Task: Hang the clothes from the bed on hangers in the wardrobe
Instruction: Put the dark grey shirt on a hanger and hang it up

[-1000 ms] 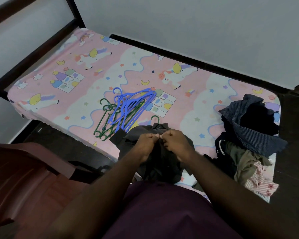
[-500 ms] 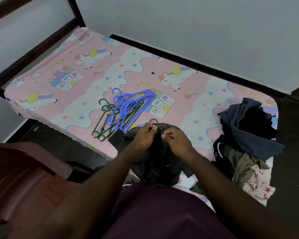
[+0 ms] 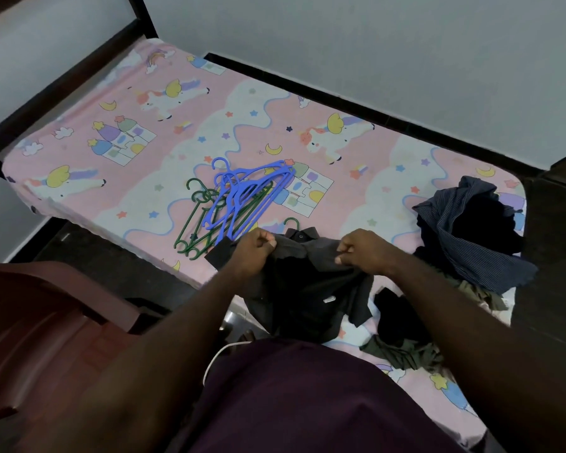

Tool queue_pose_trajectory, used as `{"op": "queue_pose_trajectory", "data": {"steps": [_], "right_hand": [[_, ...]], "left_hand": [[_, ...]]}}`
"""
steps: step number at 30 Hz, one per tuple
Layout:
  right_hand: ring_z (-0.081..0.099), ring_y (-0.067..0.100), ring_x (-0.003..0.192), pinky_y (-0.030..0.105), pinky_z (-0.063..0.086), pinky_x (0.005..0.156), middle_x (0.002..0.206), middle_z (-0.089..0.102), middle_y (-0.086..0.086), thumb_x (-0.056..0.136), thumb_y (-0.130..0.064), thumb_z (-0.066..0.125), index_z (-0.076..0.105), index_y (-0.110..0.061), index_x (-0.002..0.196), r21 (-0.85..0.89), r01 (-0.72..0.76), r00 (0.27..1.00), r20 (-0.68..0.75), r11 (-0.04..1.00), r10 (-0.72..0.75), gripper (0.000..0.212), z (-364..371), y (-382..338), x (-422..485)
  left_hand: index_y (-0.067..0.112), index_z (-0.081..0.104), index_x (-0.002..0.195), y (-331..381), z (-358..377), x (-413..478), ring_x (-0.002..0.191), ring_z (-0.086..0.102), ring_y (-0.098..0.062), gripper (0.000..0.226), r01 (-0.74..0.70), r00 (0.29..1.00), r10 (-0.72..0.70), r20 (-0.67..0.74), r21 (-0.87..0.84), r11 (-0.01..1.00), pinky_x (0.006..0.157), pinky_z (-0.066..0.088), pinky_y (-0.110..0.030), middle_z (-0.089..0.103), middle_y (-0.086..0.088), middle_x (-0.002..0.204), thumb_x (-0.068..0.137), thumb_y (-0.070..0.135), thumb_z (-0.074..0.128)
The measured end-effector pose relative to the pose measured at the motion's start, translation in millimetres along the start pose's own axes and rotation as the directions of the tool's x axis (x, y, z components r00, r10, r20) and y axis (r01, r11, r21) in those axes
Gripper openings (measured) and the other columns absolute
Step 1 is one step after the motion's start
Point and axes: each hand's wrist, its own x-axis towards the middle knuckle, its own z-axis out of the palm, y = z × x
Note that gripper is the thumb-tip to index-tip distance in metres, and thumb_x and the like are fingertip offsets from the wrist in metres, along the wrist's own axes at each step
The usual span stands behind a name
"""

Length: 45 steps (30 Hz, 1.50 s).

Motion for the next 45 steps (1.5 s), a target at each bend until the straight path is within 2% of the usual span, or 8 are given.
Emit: {"op": "queue_pose_trajectory", "data": {"steps": [5,9,13,22,25,32,38,45], "right_hand": [[0.057,0.024,0.074,0.031,0.041,0.068,0.074,0.063,0.008,0.088,-0.028,0.071,0.059,-0.010,0.070,0.019,-0.142,0.951,-0.276,0.990,0.142,0.028,-3.9,6.7,7.4],[0.060,0.028,0.069,0.035,0.047,0.069,0.068,0.065,0.012,0.084,-0.029,0.075,0.055,-0.010,0.061,0.064,-0.156,0.940,-0.296,0.986,0.168,0.036,-7.7,9.1,8.1],[0.059,0.022,0.074,0.028,0.040,0.068,0.068,0.062,0.001,0.087,-0.020,0.071,0.059,-0.015,0.065,0.027,-0.139,0.966,-0.216,0.990,0.142,0.025,-11.2,16.5,9.3],[0.055,0.013,0.059,0.023,0.041,0.058,0.064,0.063,-0.001,0.086,-0.016,0.070,0.068,-0.012,0.074,0.355,0.013,0.923,-0.365,0.935,0.125,0.013,-42.2,-15.2,0.3],[0.054,0.016,0.062,0.027,0.044,0.065,0.066,0.064,0.003,0.085,-0.016,0.071,0.065,-0.014,0.066,0.606,0.002,0.891,-0.361,0.796,0.273,0.020,-11.4,-29.1,-7.7],[0.062,0.016,0.067,0.026,0.052,0.061,0.075,0.068,0.008,0.094,-0.004,0.059,0.065,-0.007,0.085,0.922,-0.242,0.946,0.155,0.302,0.284,0.012,61.0,-40.8,-26.3],[0.066,0.019,0.070,0.029,0.055,0.063,0.078,0.071,0.010,0.094,-0.005,0.060,0.067,-0.005,0.089,0.925,-0.233,0.952,0.153,0.300,0.265,0.008,58.7,-44.8,-25.8],[0.063,0.029,0.082,0.040,0.053,0.076,0.088,0.070,0.021,0.090,-0.011,0.065,0.071,-0.003,0.086,0.924,-0.151,0.945,0.030,0.352,0.326,0.011,65.4,-46.3,-27.6]], "left_hand": [[-0.002,0.063,0.091,18.7,-12.7,-5.3,0.075,0.061,-0.010,0.022,-0.050,0.974,0.059,0.218,-0.050,0.998,0.069,0.049,-0.018,0.065,-0.007,0.081,0.091,0.020,0.067],[0.010,0.066,0.089,19.0,-13.5,-8.1,0.086,0.063,-0.012,0.024,-0.090,0.917,0.005,0.399,0.196,0.976,0.076,0.049,-0.020,0.066,0.000,0.089,0.074,0.017,0.083],[0.020,0.062,0.083,18.7,-15.0,-4.3,0.086,0.054,-0.011,0.015,-0.175,0.955,0.029,0.296,0.478,0.861,0.080,0.047,-0.028,0.057,0.007,0.088,0.081,0.017,0.077],[0.010,0.067,0.080,73.8,-25.4,3.3,0.087,0.056,-0.010,0.014,-0.184,0.961,0.220,-0.170,0.201,0.962,0.079,0.038,-0.023,0.064,-0.001,0.091,0.081,0.020,0.077],[0.009,0.067,0.080,71.9,-0.7,-15.7,0.071,0.062,-0.012,0.014,-0.147,0.979,0.162,-0.125,0.125,0.981,0.068,0.048,-0.024,0.067,0.000,0.075,0.084,0.020,0.074],[0.016,0.064,0.076,23.8,53.1,-55.3,0.059,0.054,-0.001,0.011,0.015,0.998,-0.009,-0.068,0.090,0.996,0.057,0.040,-0.012,0.062,0.009,0.066,0.084,0.012,0.071],[0.006,0.071,0.081,38.1,48.7,-59.6,0.073,0.064,-0.011,0.015,0.053,0.997,-0.060,-0.050,-0.140,0.989,0.071,0.054,-0.030,0.071,-0.009,0.080,0.088,0.019,0.068],[0.011,0.072,0.078,34.6,46.7,-64.0,0.071,0.066,-0.009,0.013,0.042,0.991,-0.053,-0.125,-0.088,0.995,0.064,0.051,-0.021,0.072,-0.002,0.077,0.090,0.015,0.067]]}}
